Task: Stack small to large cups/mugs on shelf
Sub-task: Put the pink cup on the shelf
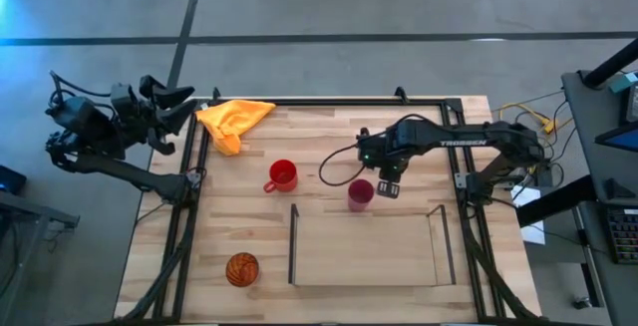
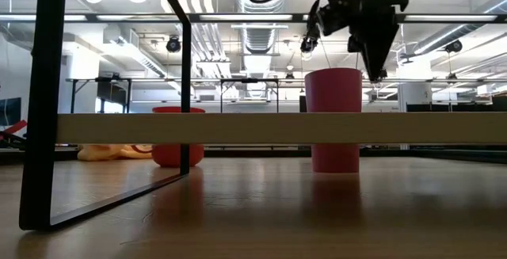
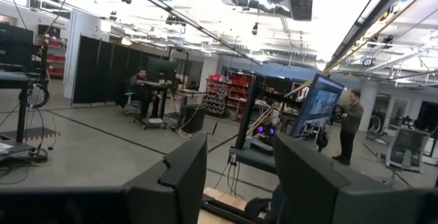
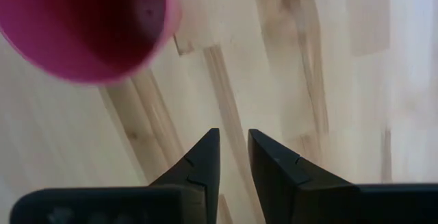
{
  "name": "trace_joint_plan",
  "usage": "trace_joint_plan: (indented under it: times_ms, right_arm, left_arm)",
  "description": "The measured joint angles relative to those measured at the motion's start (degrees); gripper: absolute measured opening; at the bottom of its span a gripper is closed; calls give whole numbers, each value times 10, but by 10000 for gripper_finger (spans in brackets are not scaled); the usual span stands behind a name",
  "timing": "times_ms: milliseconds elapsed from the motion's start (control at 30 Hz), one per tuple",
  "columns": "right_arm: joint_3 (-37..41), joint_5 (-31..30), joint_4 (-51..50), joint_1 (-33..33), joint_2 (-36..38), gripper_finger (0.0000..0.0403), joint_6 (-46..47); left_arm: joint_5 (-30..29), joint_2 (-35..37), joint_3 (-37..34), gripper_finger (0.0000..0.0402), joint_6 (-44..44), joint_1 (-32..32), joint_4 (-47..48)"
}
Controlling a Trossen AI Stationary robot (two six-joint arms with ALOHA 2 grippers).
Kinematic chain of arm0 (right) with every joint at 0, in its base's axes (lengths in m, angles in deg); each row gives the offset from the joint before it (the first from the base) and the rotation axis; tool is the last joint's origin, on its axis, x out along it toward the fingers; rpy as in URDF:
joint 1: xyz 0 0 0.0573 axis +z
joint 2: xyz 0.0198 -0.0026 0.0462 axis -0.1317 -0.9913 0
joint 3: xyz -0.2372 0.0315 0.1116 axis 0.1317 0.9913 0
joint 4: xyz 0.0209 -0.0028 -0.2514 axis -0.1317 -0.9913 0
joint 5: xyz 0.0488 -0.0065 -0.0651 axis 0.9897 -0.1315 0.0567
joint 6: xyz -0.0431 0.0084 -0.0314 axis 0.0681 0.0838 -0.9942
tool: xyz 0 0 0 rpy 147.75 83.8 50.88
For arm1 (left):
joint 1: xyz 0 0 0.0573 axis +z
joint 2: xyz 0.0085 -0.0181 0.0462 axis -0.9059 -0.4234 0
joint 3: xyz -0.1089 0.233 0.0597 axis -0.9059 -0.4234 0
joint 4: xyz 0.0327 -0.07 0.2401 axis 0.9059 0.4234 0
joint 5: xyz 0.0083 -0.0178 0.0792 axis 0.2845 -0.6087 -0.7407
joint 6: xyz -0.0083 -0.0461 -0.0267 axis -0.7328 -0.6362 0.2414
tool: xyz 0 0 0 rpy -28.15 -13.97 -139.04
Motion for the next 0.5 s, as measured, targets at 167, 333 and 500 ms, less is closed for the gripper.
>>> trace_joint_plan:
  times_ms: [167, 333, 500]
  right_arm:
    - [0, 0, -8, 0, 9, 94, 18]
    - [-25, 1, -6, 0, 17, 109, 19]
    - [-64, 2, -1, 0, 17, 123, 15]
  left_arm:
    - [0, 3, -2, 156, 0, 0, 0]
    - [0, 1, -2, 156, 0, 0, 0]
    - [0, 1, -2, 156, 0, 0, 0]
